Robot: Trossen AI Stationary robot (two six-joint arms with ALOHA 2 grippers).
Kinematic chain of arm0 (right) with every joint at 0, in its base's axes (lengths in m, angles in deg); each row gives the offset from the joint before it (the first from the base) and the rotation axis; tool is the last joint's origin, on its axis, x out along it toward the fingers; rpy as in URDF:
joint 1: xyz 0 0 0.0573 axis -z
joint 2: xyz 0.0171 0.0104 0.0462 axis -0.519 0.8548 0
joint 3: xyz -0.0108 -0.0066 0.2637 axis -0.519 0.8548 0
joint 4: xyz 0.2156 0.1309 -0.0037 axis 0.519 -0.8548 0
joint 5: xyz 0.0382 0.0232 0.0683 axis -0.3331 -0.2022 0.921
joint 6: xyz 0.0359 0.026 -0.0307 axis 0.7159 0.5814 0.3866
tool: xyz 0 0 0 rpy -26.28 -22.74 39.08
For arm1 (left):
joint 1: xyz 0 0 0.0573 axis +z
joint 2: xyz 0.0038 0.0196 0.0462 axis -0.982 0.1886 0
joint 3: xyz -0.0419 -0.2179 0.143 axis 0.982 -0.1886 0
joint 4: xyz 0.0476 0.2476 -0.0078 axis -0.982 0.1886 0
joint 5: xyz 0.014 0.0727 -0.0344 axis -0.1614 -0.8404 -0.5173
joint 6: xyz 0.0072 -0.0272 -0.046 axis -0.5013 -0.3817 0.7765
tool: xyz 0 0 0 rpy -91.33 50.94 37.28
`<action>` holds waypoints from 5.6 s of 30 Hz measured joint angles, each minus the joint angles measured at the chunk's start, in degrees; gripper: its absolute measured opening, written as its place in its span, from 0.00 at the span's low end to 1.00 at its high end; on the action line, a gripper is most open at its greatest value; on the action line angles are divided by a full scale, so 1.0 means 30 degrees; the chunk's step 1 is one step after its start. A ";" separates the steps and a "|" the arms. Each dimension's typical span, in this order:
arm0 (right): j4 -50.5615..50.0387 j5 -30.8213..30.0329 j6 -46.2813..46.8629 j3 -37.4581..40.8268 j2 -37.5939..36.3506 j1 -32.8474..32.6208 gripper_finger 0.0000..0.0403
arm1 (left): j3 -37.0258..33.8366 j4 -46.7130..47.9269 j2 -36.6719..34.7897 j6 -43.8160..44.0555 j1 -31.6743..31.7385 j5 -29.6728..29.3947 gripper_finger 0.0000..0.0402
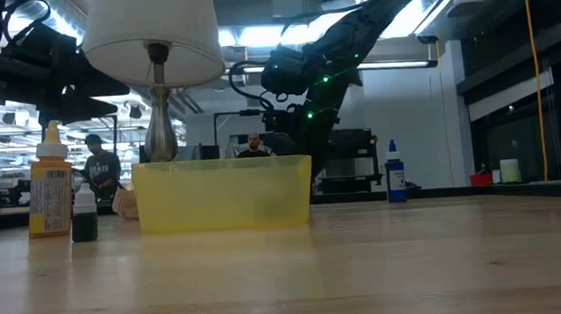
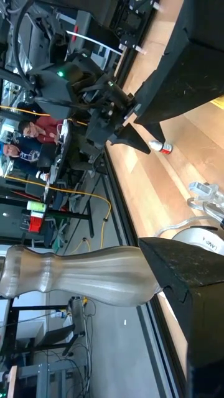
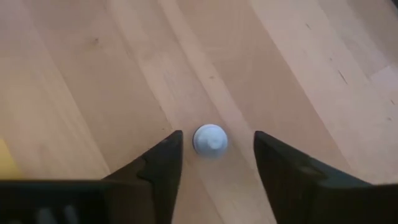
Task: Pick & Place food coloring
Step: Put the red food coloring bottle into the yellow bin
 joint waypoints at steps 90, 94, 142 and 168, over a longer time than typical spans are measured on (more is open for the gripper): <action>-0.4785 0.0488 0.1536 -0.6572 0.2927 -0.5282 0.14 | 0.0000 0.0000 -0.0007 0.0000 0.0000 -0.0006 0.77; -0.4619 0.0488 0.1508 -0.6572 0.2973 -0.5085 0.14 | 0.0000 0.0000 0.0000 0.0000 0.0000 -0.0006 0.78; -1.0581 0.2196 -0.2514 -0.6608 -0.2777 -0.7585 0.32 | 0.0000 0.0001 -0.0007 0.0000 0.0000 -0.0006 0.77; -1.7815 0.0804 -0.1143 -0.4214 -0.4967 -1.7159 0.61 | 0.0000 0.0000 -0.0007 0.0000 0.0000 -0.0006 0.78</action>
